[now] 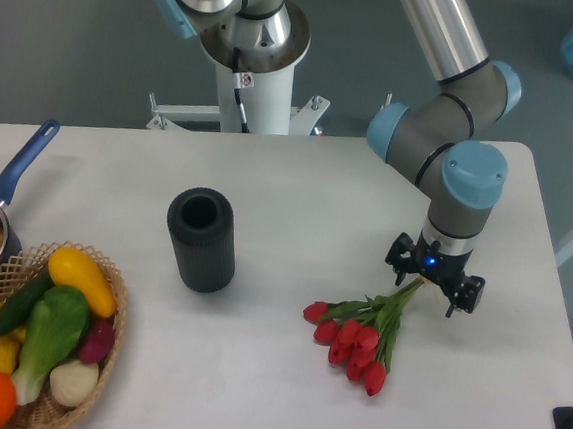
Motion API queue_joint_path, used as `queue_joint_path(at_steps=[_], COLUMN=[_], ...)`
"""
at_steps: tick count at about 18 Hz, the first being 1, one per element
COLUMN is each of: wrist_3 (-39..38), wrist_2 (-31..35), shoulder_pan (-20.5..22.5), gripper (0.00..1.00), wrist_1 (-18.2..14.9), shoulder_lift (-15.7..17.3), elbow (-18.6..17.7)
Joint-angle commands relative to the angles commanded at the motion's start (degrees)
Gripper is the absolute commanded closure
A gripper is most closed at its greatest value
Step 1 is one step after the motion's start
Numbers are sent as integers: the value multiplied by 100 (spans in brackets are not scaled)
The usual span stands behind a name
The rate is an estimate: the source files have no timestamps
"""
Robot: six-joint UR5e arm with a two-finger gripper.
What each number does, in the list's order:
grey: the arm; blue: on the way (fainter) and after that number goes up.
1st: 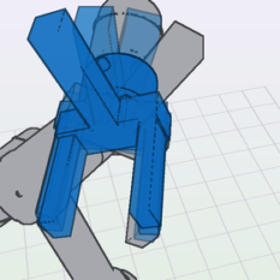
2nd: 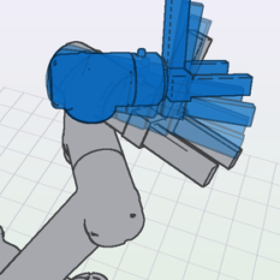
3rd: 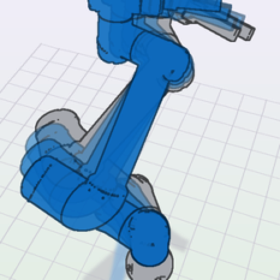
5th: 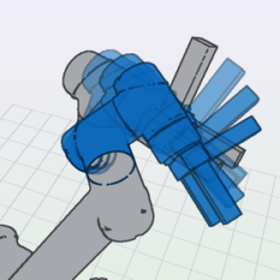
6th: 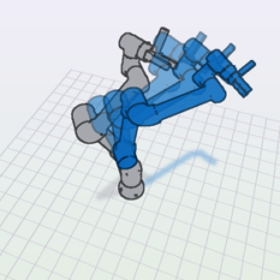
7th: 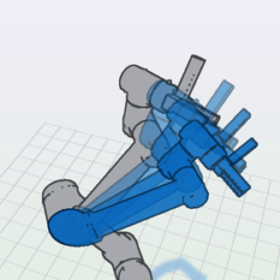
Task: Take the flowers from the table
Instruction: 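Lower the open gripper onto the green tulip stems and close it, then lift the gripped red tulips up off the table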
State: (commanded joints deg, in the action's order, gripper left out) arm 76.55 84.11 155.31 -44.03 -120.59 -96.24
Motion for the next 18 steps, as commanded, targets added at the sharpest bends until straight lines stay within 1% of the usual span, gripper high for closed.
queue_joint_path(at_steps=[2, 6, 7, 8, 9, 10, 11, 13, 14, 15, 17, 18], wrist_3=[-9, -9, 0, 9, -9, -44, -70, -79, -105, -105, -97, -88], wrist_2=[-17, -325, -325, -325, -325, -325, -316, -334, -334, -325, -212, -80], shoulder_pan=[-62, -211, -263, -307, -351, -421, -431, -414, -387, -370, -308, -282], gripper=[0, 7, 11, 20, 22, 28, 30, 39, 53, 62, 79, 85], wrist_1=[0, -17, -26, -44, -44, -44, -44, -35, -35, -35, -44, -44], shoulder_lift=[-9, -44, -44, -44, -35, -44, -44, -35, -26, -9, -9, 0], elbow=[9, 18, -8, -35, -96, -123, -123, -123, -123, -123, -53, -18])
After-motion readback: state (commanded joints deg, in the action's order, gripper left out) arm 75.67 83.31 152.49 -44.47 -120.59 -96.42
